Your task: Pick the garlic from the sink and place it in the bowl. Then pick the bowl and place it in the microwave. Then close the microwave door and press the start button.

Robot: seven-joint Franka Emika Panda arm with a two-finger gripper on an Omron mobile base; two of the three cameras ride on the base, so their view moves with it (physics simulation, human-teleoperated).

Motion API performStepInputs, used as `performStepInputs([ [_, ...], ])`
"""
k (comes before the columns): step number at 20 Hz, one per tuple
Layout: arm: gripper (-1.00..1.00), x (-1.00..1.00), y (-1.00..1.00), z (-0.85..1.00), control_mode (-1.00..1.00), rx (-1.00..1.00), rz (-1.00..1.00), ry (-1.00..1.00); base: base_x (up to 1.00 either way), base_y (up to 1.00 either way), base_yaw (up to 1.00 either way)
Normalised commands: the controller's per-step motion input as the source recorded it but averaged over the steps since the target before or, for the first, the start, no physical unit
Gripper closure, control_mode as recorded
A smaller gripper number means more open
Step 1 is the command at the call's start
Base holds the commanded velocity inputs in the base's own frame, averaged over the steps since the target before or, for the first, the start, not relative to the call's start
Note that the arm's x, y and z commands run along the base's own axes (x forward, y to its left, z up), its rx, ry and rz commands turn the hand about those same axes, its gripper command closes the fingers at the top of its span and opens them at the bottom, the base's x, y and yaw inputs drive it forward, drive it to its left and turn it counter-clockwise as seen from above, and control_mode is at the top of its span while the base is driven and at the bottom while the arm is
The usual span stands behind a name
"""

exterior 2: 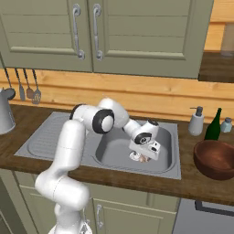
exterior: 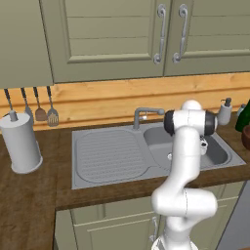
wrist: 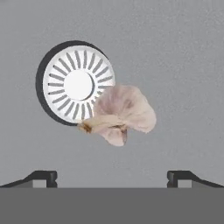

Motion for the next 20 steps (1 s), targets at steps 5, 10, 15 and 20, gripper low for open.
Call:
performStepInputs([
  [5, -1.0, 0.39, -0.15, -0.31, -1.0, 0.02, 0.0, 0.0, 0.0, 0.0, 0.0],
  [10, -1.0, 0.2, 0.02, -0.3, -1.0, 0.0, 0.0, 0.0, 0.0, 0.0, 0.0],
  [15, -1.0, 0.0, 0.11, -0.36, -1.0, -0.01, 0.0, 0.0, 0.0, 0.0, 0.0],
  [20, 1.0, -0.04, 0.39, -0.33, -1.0, -0.06, 0.0, 0.0, 0.0, 0.0, 0.0],
])
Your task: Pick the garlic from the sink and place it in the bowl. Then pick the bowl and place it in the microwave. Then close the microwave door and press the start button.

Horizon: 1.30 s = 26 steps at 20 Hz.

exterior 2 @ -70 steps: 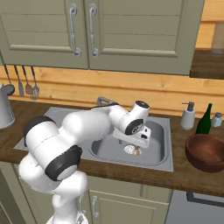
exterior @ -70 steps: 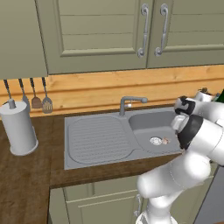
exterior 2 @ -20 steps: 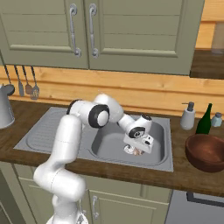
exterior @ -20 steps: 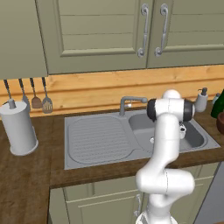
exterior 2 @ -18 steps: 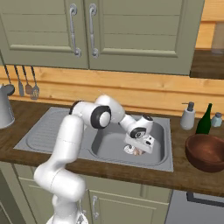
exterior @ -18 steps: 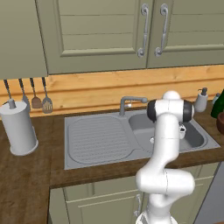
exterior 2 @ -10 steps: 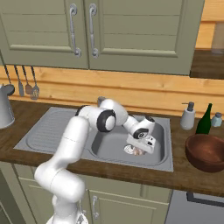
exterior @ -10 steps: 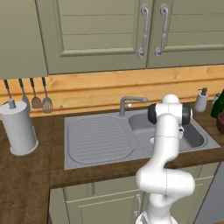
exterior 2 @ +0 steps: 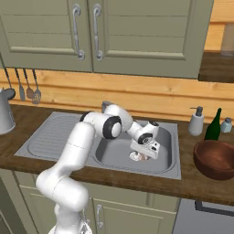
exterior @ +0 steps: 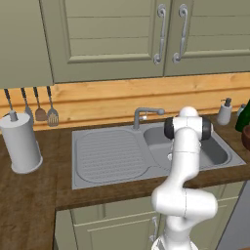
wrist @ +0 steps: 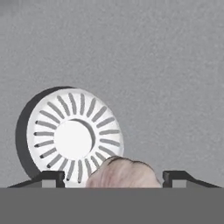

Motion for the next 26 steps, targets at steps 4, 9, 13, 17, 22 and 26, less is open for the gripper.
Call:
performStepInputs([
  [4, 1.0, -0.55, 0.05, 0.21, -1.0, 0.0, -0.02, 0.0, 0.0, 0.0, 0.0],
  [9, 1.0, -0.61, -0.04, 0.67, -1.0, 0.03, -0.09, -0.07, 0.0, 0.0, 0.0],
  [13, 1.0, -0.56, 0.0, 0.76, -1.0, 0.01, -0.09, -0.24, 0.0, 0.0, 0.0],
  [17, 1.0, -0.59, 0.0, 0.83, -1.0, 0.0, -0.1, -0.22, 0.0, 0.0, 0.0],
  [22, 1.0, -0.55, 0.0, 0.97, -1.0, 0.0, -0.17, -0.15, 0.0, 0.0, 0.0],
  [26, 1.0, -0.56, -0.01, 0.95, -1.0, 0.0, -0.21, -0.18, 0.0, 0.0, 0.0],
])
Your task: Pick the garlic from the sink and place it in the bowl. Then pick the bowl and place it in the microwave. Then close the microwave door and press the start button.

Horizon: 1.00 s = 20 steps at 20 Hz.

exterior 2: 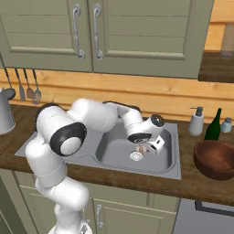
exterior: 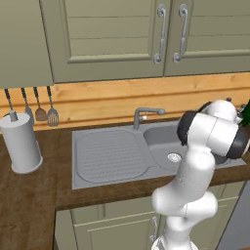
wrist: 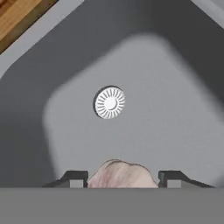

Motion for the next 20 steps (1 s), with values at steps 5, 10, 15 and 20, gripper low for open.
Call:
performStepInputs([
  [5, 1.0, -0.43, -0.05, 0.7, -1.0, -0.07, -0.2, -0.19, 0.0, 0.0, 0.0],
  [10, 1.0, -0.11, -0.4, 0.51, -1.0, -0.18, -0.26, -0.08, 0.0, 0.0, 0.0],
  [15, 1.0, 0.0, -0.86, 0.48, -1.0, -0.13, -0.22, 0.0, 0.0, 0.0, 0.0],
  [20, 1.0, -0.09, -0.96, 0.24, -1.0, -0.12, -0.21, 0.0, 0.0, 0.0, 0.0],
])
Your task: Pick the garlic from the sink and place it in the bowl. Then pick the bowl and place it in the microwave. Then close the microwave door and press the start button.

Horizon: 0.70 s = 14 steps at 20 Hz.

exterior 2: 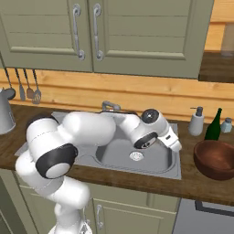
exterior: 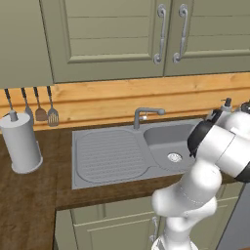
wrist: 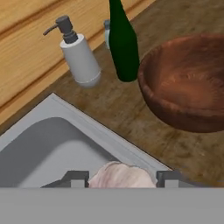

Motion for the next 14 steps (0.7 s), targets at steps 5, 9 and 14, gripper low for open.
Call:
performStepInputs([
  [5, 1.0, -0.11, -0.94, 0.18, -1.0, -0.08, -0.19, 0.0, 0.0, 0.0, 0.0],
  [9, 1.0, -0.24, -0.73, 0.29, -1.0, 0.09, -0.12, 0.02, 0.0, 0.0, 0.0],
  [14, 1.0, 0.0, -0.78, 0.02, -1.0, 0.12, -0.03, 0.02, 0.0, 0.0, 0.0],
])
